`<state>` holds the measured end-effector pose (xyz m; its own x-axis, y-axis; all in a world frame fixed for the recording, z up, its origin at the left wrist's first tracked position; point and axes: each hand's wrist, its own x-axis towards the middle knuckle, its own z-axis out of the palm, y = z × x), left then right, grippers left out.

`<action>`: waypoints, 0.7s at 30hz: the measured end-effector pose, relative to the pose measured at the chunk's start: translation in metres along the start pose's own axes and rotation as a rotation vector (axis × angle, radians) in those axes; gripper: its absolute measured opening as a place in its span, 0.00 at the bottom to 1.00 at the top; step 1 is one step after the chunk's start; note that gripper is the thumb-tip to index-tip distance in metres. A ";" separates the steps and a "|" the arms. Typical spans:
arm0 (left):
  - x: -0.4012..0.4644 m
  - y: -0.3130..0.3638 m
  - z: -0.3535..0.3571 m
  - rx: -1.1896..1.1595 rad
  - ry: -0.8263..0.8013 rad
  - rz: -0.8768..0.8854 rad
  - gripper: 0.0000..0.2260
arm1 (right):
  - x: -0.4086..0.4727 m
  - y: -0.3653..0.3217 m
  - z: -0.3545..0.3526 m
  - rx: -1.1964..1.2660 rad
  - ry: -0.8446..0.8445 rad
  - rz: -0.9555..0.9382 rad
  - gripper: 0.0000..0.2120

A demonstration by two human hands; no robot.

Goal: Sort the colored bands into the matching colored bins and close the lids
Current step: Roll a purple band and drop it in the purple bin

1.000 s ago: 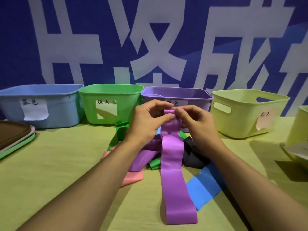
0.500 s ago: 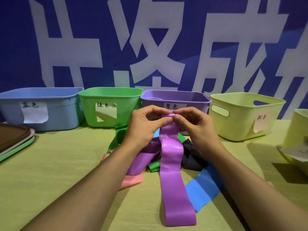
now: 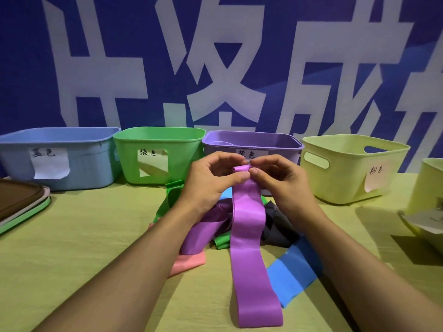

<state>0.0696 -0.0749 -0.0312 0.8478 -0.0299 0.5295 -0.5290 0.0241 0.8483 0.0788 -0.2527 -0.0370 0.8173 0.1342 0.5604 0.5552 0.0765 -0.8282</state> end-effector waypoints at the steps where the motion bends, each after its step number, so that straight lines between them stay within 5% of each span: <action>1: 0.000 0.000 0.000 0.008 0.000 -0.007 0.14 | 0.000 0.000 0.000 -0.002 0.002 -0.002 0.07; 6: -0.001 -0.002 0.006 0.087 0.047 -0.081 0.04 | 0.000 -0.001 0.001 0.010 0.009 -0.022 0.07; 21: -0.001 -0.003 0.005 -0.026 0.048 -0.084 0.05 | -0.002 -0.001 0.003 -0.023 0.053 0.096 0.09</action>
<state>0.0704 -0.0799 -0.0346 0.8902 0.0153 0.4553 -0.4555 0.0490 0.8889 0.0764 -0.2502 -0.0368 0.8737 0.0874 0.4786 0.4767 0.0425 -0.8780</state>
